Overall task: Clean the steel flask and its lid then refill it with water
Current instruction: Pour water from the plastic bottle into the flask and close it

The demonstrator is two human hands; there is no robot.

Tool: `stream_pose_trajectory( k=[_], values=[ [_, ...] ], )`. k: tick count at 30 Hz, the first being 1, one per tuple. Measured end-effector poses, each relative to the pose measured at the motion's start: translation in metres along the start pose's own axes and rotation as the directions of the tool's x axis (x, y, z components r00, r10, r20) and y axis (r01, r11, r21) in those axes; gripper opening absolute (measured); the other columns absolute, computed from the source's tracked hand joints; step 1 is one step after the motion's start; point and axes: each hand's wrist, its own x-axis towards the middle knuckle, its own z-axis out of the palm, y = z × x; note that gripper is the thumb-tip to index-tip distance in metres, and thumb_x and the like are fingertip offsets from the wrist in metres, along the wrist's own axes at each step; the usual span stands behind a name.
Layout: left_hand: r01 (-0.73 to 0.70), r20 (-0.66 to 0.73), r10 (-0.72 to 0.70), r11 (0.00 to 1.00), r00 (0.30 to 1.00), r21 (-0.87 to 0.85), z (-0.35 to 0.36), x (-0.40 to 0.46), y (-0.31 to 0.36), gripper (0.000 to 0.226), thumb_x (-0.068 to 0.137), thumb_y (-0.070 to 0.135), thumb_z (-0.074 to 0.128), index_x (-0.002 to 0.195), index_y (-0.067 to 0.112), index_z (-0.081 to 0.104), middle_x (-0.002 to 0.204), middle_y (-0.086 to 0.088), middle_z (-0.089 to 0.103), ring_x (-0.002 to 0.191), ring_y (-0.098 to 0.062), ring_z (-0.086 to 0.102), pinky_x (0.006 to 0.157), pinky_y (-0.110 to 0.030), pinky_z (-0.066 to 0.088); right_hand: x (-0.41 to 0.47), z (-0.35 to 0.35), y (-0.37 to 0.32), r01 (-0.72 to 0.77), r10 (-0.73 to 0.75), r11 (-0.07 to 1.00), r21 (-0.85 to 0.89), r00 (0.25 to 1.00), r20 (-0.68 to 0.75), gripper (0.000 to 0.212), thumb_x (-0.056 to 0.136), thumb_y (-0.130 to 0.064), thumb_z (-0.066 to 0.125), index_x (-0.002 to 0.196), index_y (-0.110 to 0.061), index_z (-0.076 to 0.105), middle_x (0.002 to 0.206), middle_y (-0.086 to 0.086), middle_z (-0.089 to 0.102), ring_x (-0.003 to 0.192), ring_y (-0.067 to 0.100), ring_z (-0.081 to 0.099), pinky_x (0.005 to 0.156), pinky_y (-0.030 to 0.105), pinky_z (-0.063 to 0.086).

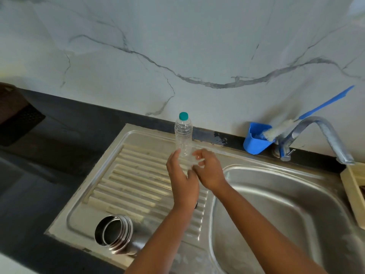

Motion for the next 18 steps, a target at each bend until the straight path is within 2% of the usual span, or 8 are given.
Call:
stream_pose_trajectory(
  k=[2,3,6,8,10,12,14,18],
  values=[
    [-0.053,0.072,0.05,0.998,0.996,0.04,-0.017,-0.024,-0.005,0.067,0.086,-0.015,0.048,0.138,0.027,0.044,0.143,0.008,0.039,0.133,-0.003,0.037,0.103,-0.006,0.033,-0.031,0.001,0.001,0.023,-0.021,1.0,-0.021,0.994,0.105,0.037,0.079,0.006,0.065,0.106,-0.019,0.064,0.11,0.006,0.058,0.086,0.001,0.052,0.074,0.003,0.039],
    [-0.082,0.102,0.075,0.994,0.992,0.07,-0.025,-0.035,-0.01,0.069,0.085,-0.016,0.047,0.136,0.029,0.045,0.143,0.006,0.04,0.134,-0.003,0.038,0.104,-0.006,0.032,-0.046,0.003,0.001,0.033,-0.028,0.999,-0.033,0.988,0.154,0.037,0.079,0.006,0.064,0.107,-0.019,0.065,0.109,0.004,0.057,0.086,0.0,0.052,0.074,0.003,0.039],
    [-0.075,0.175,0.053,0.989,0.983,0.125,-0.048,-0.067,-0.027,0.07,0.089,-0.013,0.046,0.132,0.043,0.043,0.142,0.012,0.039,0.133,0.002,0.037,0.106,-0.017,0.038,-0.088,0.011,0.003,0.091,-0.066,0.992,-0.087,0.964,0.257,0.036,0.085,-0.003,0.066,0.116,-0.02,0.065,0.112,-0.001,0.056,0.09,0.007,0.056,0.077,0.006,0.039],
    [-0.022,0.208,-0.011,0.988,0.978,0.154,-0.061,-0.088,-0.037,0.07,0.093,-0.01,0.044,0.131,0.048,0.038,0.143,0.018,0.036,0.134,0.001,0.035,0.108,-0.022,0.037,-0.113,0.019,0.007,0.148,-0.108,0.983,-0.114,0.949,0.296,0.042,0.087,-0.014,0.066,0.126,-0.025,0.06,0.12,-0.004,0.055,0.104,0.011,0.055,0.088,0.015,0.044],
    [0.018,0.255,-0.07,0.98,0.965,0.199,-0.072,-0.105,-0.048,0.068,0.094,-0.009,0.043,0.14,0.04,0.033,0.153,0.009,0.028,0.141,-0.005,0.029,0.11,-0.019,0.029,-0.135,0.024,0.008,0.166,-0.108,0.973,-0.158,0.94,0.322,0.053,0.086,-0.019,0.066,0.135,-0.033,0.051,0.131,-0.008,0.05,0.117,0.013,0.05,0.097,0.024,0.045],
    [0.079,0.286,-0.145,0.97,0.947,0.229,-0.08,-0.112,-0.058,0.067,0.095,-0.007,0.044,0.149,0.029,0.027,0.161,-0.002,0.016,0.147,-0.013,0.021,0.112,-0.019,0.023,-0.149,0.03,0.007,0.172,-0.089,0.959,-0.226,0.938,0.336,0.065,0.086,-0.018,0.066,0.144,-0.034,0.041,0.143,-0.011,0.041,0.126,0.014,0.043,0.103,0.025,0.042],
    [0.144,0.306,-0.214,0.961,0.928,0.235,-0.085,-0.113,-0.063,0.069,0.096,-0.003,0.045,0.154,0.025,0.02,0.163,-0.005,0.011,0.149,-0.016,0.02,0.117,-0.026,0.023,-0.154,0.037,0.007,0.195,-0.081,0.935,-0.297,0.93,0.358,0.07,0.089,-0.019,0.064,0.15,-0.032,0.031,0.152,-0.011,0.03,0.133,0.016,0.037,0.108,0.025,0.038],
    [0.241,0.317,-0.285,0.955,0.905,0.172,-0.092,-0.111,-0.066,0.075,0.097,-0.001,0.047,0.156,0.026,0.008,0.159,-0.004,0.023,0.141,-0.014,0.034,0.114,-0.027,0.03,-0.153,0.051,0.005,0.211,-0.047,0.88,-0.425,0.93,0.364,0.071,0.093,-0.016,0.06,0.154,-0.028,0.025,0.156,-0.007,0.025,0.138,0.021,0.032,0.111,0.03,0.036]
  ],
)
